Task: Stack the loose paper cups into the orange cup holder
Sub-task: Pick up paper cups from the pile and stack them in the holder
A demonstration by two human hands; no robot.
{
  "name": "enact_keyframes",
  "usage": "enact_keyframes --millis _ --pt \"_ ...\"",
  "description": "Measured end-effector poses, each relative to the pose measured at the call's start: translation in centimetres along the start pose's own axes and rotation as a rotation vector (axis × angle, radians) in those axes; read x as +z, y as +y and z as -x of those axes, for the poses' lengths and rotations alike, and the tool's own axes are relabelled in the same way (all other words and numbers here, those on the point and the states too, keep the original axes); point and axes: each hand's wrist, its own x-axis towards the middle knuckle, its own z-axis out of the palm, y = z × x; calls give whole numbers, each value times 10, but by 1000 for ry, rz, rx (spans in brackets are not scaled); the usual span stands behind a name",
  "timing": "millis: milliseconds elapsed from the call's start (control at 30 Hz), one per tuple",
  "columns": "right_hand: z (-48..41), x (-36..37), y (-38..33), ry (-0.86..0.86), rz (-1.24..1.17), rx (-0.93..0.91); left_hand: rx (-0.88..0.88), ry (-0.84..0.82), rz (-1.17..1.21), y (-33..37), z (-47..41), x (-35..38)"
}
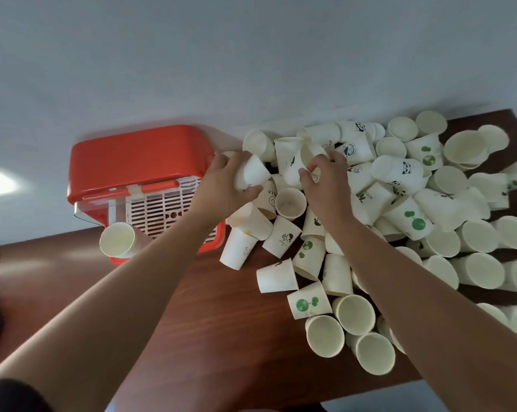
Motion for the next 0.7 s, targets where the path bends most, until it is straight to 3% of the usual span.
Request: enact_keyframes --millis 200,333,400,533,700 --pt "32 0 -32 -45 -119 -88 -173 -118 256 0 71 -30" --pt "64 14 -57 -155 -141 -31 -706 -135 1109 -8 118 -51" --pt "83 23 -69 -205 -127 -26 -826 -127 1302 -27 140 -59" --pt "117 44 -93 -287 -126 -31 -849 -23 1343 -63 173 -85" --pt "135 68 -133 -357 -118 -11 -700 104 1360 -103 193 -135"
